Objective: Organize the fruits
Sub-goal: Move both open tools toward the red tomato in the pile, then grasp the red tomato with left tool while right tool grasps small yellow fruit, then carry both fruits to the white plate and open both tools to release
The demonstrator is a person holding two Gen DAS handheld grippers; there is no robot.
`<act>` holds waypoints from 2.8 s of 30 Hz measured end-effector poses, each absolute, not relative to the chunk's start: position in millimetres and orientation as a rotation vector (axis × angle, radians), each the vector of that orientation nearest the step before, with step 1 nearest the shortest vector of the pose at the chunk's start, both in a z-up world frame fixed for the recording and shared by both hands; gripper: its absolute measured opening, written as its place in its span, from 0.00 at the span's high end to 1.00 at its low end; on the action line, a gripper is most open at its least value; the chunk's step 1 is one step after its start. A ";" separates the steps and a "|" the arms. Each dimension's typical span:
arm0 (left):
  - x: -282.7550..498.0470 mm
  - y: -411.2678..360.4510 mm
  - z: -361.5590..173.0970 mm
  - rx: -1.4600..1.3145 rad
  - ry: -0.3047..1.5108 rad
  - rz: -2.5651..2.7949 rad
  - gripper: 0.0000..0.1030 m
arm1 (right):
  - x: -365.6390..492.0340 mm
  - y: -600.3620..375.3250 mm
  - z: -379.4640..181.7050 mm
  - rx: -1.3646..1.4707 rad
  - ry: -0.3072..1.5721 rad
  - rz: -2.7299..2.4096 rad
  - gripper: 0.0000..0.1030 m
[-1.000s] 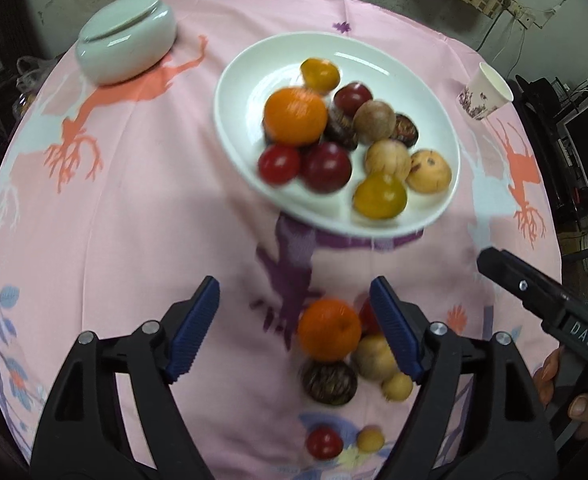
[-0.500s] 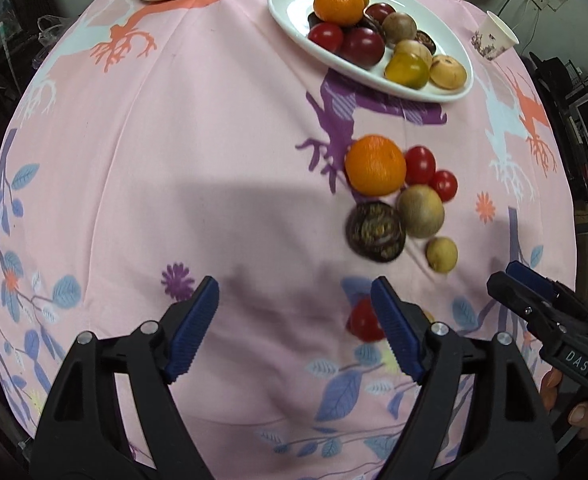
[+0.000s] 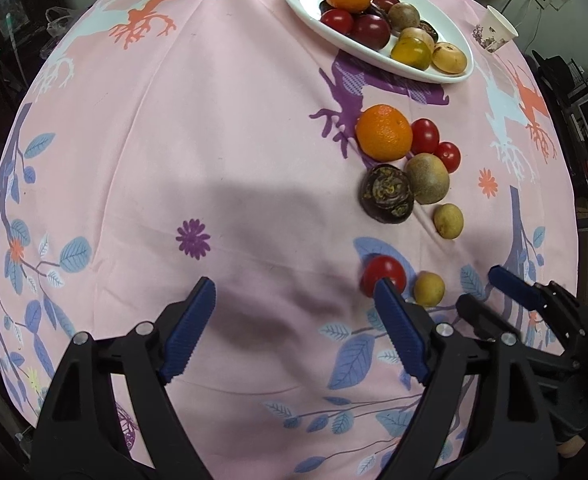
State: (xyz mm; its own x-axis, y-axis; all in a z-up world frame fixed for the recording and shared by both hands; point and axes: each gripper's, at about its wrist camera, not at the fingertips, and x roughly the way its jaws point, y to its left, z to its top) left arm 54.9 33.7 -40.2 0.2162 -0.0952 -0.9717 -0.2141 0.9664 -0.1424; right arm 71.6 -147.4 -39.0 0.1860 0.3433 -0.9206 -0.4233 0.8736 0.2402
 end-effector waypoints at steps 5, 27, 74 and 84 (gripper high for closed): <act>48.3 40.0 -41.1 -0.276 1.355 0.094 0.19 | 66.5 -133.5 -46.7 -0.102 1.283 0.559 0.48; 43.7 16.4 -40.6 -0.216 1.365 0.008 0.19 | 64.1 -147.1 -55.6 -0.058 1.349 0.555 0.75; 63.3 8.5 -34.3 -0.217 1.295 -0.026 0.71 | 73.9 -189.3 -26.7 0.015 1.287 0.513 0.75; 95.8 17.1 10.9 -0.204 1.204 -0.074 0.71 | 115.3 -185.5 15.0 0.046 1.186 0.531 0.75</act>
State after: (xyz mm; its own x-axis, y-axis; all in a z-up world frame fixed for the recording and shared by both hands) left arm 95.8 17.1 10.9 0.3593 -0.1648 -0.9186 -0.0515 0.9793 -0.1958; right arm 115.3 -185.5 15.0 0.2680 0.4173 -0.8684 -0.3703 0.8767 0.3070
